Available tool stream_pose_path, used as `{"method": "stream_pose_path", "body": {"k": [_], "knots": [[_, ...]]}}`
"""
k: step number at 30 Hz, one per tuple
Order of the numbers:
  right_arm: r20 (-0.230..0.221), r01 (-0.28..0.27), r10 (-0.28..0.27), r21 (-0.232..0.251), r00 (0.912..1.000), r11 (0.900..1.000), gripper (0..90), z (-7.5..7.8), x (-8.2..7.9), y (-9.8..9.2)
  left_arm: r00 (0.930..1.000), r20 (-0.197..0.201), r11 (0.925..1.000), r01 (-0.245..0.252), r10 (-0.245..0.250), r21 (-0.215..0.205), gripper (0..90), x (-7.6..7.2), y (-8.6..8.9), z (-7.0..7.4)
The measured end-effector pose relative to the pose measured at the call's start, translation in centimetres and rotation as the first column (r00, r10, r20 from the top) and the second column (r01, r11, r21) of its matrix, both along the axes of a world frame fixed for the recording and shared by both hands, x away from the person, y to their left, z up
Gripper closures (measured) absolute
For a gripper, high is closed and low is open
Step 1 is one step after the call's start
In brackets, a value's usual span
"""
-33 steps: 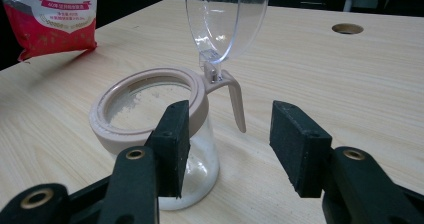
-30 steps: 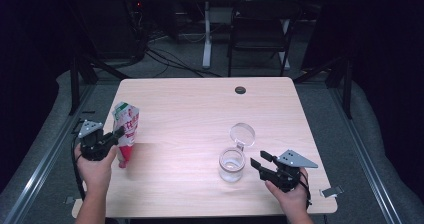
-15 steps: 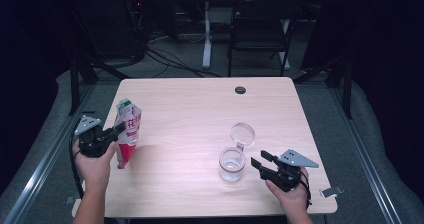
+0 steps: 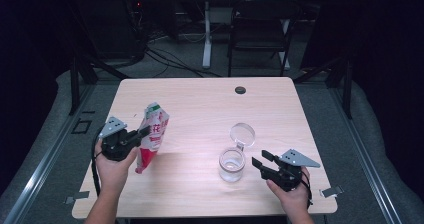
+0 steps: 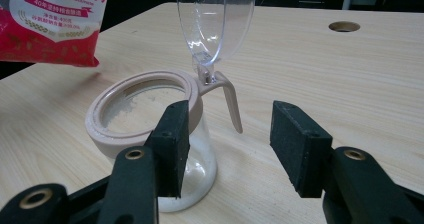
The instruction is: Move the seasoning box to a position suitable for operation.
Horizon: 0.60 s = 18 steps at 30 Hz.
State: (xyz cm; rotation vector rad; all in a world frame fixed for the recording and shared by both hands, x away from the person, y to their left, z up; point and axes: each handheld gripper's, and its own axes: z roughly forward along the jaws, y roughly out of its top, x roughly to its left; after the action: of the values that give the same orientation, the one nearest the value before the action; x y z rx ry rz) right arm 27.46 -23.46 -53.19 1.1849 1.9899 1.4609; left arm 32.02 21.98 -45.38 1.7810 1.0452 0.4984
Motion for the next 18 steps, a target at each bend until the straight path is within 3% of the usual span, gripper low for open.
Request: {"method": "stream_pose_path", "body": {"k": [10, 18], "knots": [[0.000, 0.000, 0.000, 0.000, 1.0000, 1.000, 50.0, 0.0, 0.0, 0.0, 0.9894, -0.016, 0.9893, 0.145, -0.144, 0.017, 90.0, -0.7, -4.4, -0.6], [-0.002, -0.002, 0.002, -0.008, 1.0000, 1.000, 50.0, 0.0, 0.0, 0.1, 0.9727, -0.011, 0.9726, 0.232, -0.232, 0.019, 90.0, -1.3, -7.1, -0.9]]}}
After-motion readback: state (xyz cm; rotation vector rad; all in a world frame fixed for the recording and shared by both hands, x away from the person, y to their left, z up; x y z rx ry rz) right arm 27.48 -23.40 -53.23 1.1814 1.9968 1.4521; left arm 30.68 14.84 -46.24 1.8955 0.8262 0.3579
